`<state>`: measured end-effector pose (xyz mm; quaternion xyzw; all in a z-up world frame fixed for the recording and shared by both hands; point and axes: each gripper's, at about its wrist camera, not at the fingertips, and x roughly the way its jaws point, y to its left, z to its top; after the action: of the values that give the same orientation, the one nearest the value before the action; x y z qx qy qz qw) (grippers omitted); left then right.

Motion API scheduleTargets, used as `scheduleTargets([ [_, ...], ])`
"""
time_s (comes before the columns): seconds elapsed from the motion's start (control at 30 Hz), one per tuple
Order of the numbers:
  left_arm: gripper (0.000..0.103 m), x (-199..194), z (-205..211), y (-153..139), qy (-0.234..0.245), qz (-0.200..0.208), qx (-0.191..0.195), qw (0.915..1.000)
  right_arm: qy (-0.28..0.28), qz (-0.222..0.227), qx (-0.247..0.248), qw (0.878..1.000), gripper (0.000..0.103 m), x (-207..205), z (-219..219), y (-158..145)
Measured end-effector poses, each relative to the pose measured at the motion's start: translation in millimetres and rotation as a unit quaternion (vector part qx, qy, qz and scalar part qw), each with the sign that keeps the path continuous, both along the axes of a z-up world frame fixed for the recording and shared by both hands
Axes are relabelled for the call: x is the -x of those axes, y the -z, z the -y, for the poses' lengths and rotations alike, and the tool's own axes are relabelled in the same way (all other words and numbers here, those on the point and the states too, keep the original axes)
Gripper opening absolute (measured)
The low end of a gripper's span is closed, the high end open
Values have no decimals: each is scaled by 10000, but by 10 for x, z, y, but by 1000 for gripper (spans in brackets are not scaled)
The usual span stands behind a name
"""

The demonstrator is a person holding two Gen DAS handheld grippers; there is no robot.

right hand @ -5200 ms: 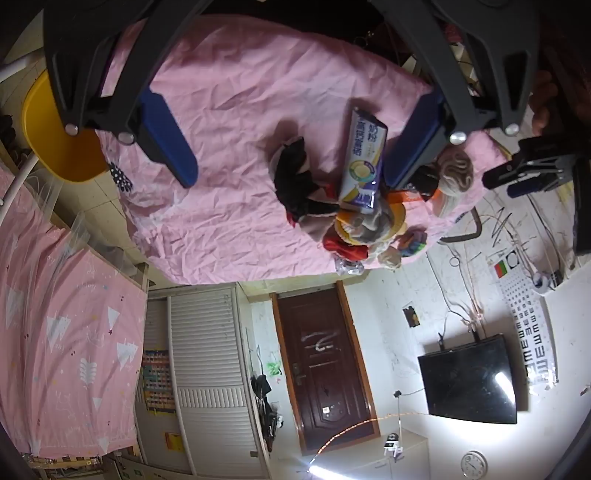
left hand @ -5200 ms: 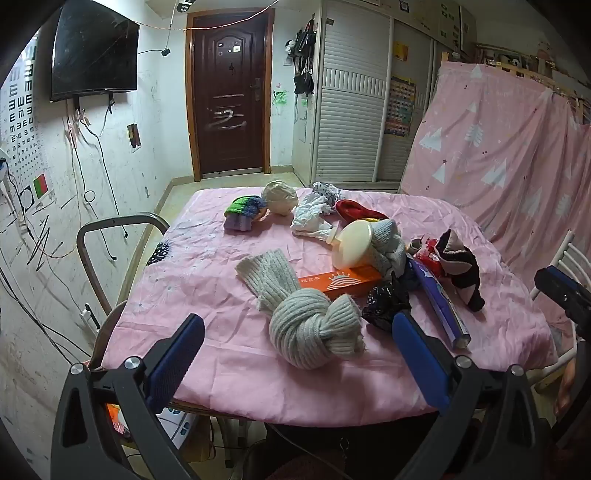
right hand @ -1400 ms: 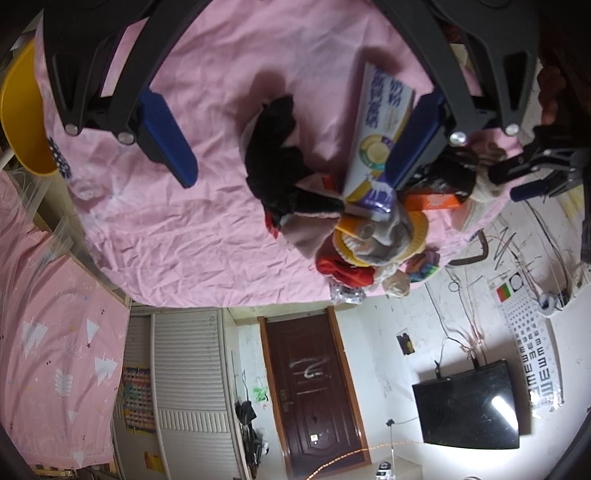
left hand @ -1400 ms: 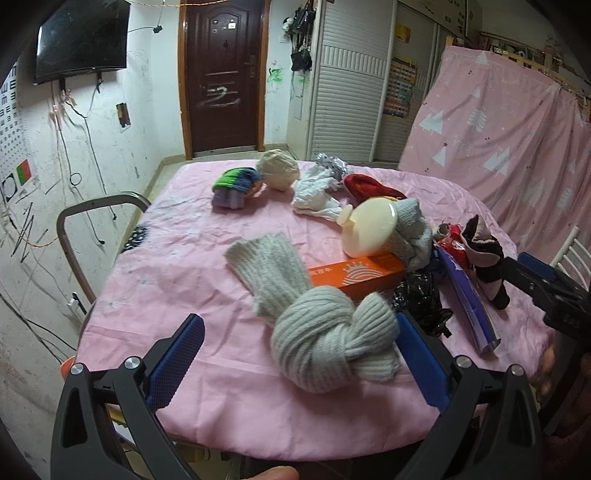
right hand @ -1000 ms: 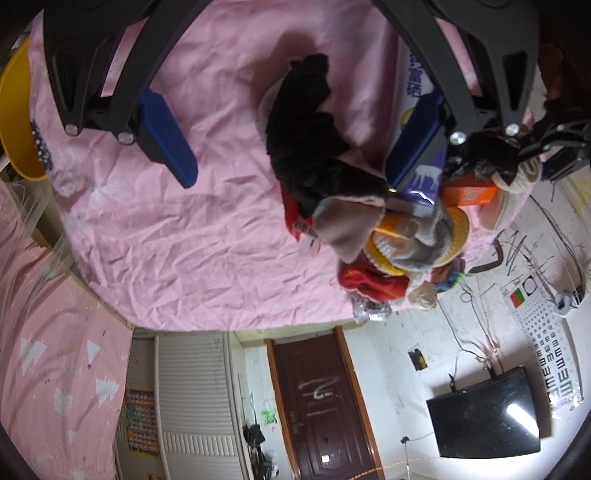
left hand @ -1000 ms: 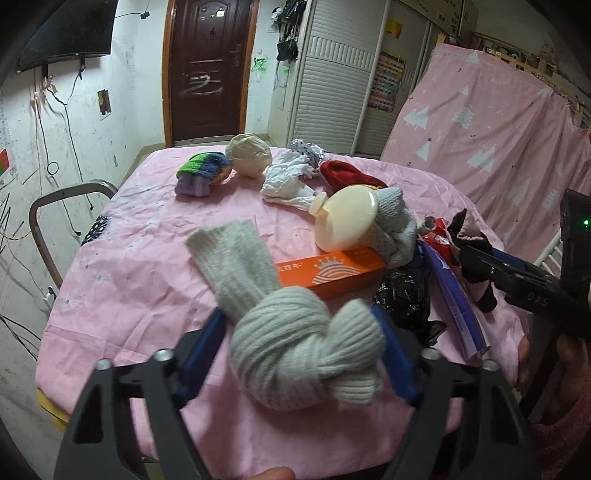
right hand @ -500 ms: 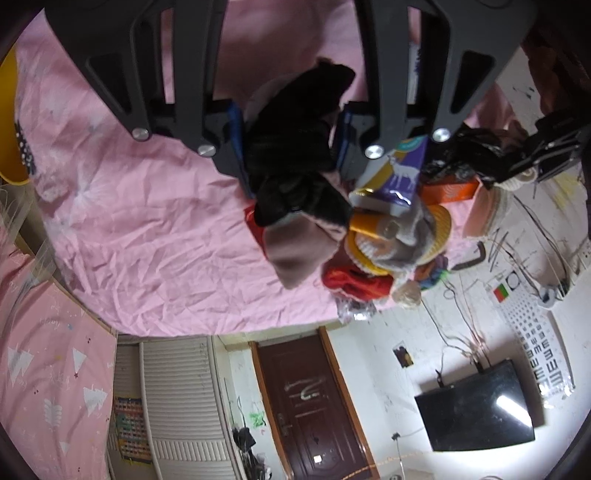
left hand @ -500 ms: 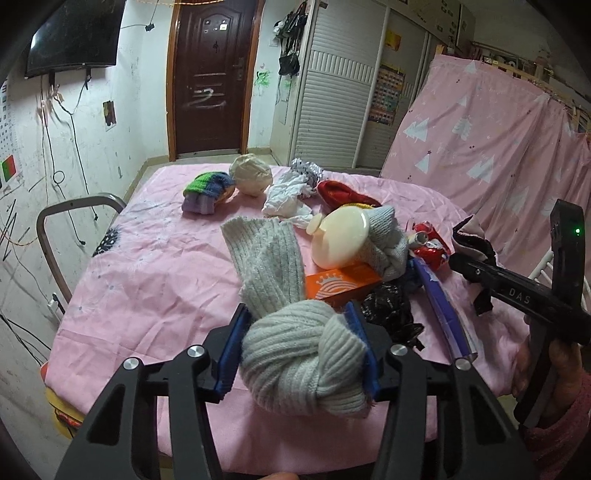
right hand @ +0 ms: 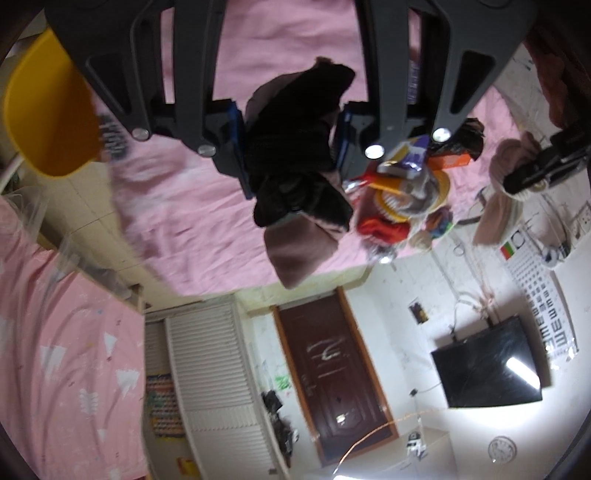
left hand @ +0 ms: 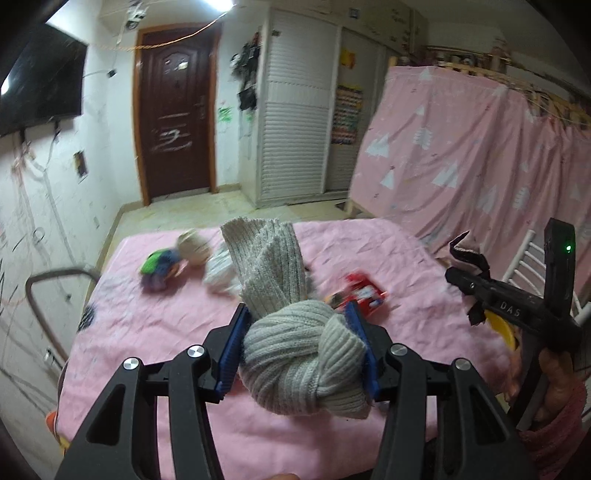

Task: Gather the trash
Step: 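Carry both items to the yellow bucket and open both tools over it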

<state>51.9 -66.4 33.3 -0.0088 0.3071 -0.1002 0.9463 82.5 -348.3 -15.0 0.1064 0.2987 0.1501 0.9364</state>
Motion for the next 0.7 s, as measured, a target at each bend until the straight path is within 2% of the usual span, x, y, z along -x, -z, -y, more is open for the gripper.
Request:
scheduleTargets([
  [0.13, 44, -100, 507, -154, 567, 164, -34, 9983, 402, 101, 98, 9991, 37, 105, 414, -62],
  [0.33, 44, -323, 1377, -239, 1412, 95, 21, 9899, 1015, -39, 343, 9942, 37, 131, 1077, 2],
  [0.47, 44, -400, 1995, -236, 1856, 17, -32, 9826, 1365, -275, 368, 9896, 37, 88, 1511, 168],
  [0.6, 44, -527, 2543, -136, 2202, -311, 14, 9750, 1568, -551, 338, 9855, 37, 68, 1805, 409],
  [0.7, 44, -591, 2886, -39, 2379, -524, -28, 9699, 1663, -783, 259, 9826, 45, 3, 2019, 596],
])
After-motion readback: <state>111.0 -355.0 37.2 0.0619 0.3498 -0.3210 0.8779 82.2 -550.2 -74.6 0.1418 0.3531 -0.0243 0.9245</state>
